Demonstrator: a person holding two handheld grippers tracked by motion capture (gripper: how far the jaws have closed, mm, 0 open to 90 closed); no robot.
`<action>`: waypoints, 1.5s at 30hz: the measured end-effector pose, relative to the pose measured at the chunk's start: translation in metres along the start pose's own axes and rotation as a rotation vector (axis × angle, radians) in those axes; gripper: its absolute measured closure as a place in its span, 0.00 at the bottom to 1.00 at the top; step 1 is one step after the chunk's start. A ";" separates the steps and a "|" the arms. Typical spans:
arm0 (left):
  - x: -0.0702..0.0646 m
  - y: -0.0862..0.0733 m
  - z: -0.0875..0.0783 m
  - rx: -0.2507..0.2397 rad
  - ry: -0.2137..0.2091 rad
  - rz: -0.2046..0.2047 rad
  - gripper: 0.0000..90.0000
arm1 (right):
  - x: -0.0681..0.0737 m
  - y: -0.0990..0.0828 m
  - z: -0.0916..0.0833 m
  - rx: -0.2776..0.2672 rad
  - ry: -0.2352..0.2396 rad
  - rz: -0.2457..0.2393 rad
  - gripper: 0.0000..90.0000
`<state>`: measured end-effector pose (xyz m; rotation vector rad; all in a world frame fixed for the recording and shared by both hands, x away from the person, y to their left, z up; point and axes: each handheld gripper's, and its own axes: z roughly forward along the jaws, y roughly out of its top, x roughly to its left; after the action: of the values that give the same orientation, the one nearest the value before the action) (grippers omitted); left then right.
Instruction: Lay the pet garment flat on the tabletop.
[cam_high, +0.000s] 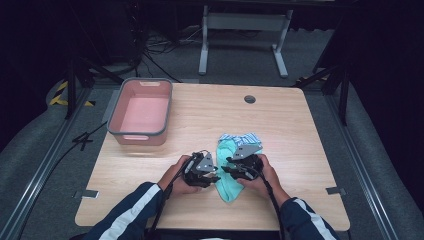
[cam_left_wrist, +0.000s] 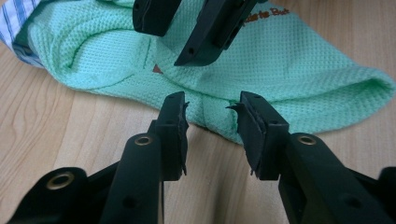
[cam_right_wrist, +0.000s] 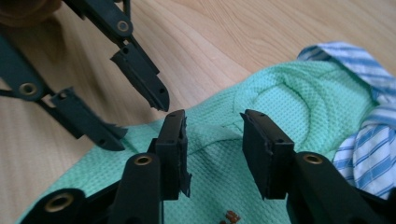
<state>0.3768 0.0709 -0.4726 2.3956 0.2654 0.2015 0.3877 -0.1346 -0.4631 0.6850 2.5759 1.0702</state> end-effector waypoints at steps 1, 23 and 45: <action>0.000 -0.001 0.001 -0.007 -0.001 -0.002 0.68 | -0.001 -0.001 0.002 0.007 0.000 0.010 0.66; 0.009 -0.010 0.003 -0.067 -0.069 -0.042 0.71 | -0.002 -0.003 -0.005 0.001 0.076 -0.006 0.98; 0.009 -0.009 0.005 -0.075 -0.063 -0.046 0.71 | -0.006 -0.024 -0.076 -0.040 0.093 -0.051 0.97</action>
<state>0.3857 0.0768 -0.4813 2.3144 0.2787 0.1123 0.3536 -0.1970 -0.4272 0.5689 2.6272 1.1597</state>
